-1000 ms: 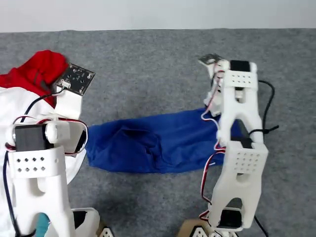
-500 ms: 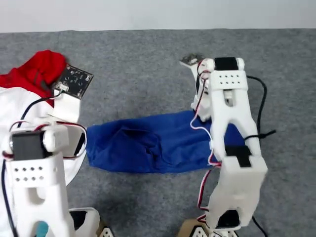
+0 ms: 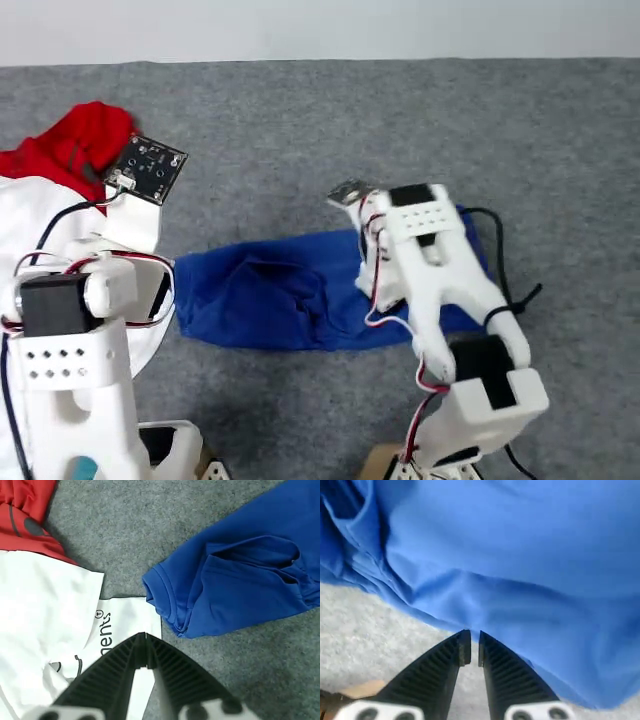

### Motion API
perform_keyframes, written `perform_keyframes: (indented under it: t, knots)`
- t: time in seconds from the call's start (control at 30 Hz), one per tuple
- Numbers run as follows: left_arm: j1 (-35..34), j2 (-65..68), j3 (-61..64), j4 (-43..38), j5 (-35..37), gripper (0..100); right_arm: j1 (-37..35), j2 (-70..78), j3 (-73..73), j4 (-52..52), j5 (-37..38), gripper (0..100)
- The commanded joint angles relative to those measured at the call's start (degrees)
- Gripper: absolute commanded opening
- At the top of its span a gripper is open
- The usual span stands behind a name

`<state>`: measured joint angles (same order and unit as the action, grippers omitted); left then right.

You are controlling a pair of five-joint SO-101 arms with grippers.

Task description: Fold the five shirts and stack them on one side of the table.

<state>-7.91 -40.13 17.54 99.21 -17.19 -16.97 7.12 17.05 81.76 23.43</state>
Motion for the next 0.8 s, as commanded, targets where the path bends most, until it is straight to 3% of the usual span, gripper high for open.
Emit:
perform_keyframes:
  t: [0.0, 0.3, 0.57, 0.77]
  knots:
    - [0.09, -1.23, -0.13, 1.23, 0.26, 0, -3.12, -3.38, 1.67, -3.74, -1.67, 4.2]
    - [0.09, -1.41, -0.13, 1.23, 0.35, 0, -4.09, -3.38, 13.01, -12.53, -1.23, 4.2]
    - [0.09, -1.41, -0.13, 1.23, 0.35, 0, -4.18, -4.53, 13.10, -8.66, -1.14, 3.0]
    - [0.09, -1.41, -0.13, 1.23, 0.35, 0, -4.26, -13.85, 8.00, -2.51, -1.23, 3.2]
